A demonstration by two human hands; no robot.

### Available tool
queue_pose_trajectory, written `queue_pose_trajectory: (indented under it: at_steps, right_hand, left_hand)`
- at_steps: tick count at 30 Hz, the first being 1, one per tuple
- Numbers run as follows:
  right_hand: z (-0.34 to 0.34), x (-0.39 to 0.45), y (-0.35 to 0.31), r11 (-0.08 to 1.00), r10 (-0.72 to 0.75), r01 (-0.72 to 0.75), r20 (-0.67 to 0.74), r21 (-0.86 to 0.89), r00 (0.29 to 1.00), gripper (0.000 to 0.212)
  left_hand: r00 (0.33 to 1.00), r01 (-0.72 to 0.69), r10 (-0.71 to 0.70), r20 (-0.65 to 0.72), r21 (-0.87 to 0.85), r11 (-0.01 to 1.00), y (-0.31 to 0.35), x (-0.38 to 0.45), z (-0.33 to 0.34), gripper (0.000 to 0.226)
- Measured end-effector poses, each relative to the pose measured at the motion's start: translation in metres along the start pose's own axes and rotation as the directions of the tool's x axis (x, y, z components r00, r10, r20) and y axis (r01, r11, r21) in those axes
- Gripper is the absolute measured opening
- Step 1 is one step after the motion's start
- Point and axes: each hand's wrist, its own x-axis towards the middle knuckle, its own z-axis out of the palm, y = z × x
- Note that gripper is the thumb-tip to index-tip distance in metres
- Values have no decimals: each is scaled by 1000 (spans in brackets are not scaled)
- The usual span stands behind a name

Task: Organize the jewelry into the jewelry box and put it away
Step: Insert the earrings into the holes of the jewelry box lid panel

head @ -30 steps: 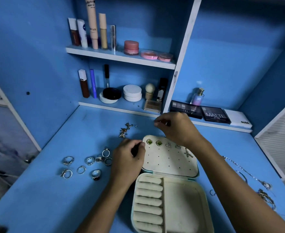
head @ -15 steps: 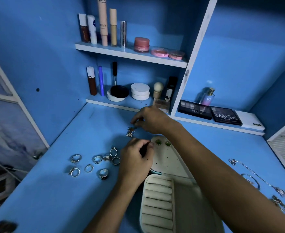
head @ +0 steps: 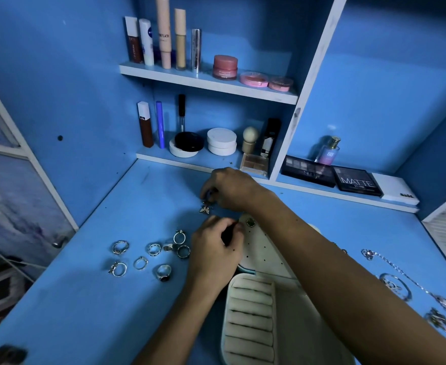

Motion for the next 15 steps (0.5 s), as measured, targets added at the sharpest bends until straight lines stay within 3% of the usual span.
queue_pose_trajectory:
  at_steps: [15]
  right_hand:
    - [-2,-4,8,988,14,3,-108,151,994,9]
  left_hand:
    - [1000,-4,4,-2,-4,1000,0,0,0,15]
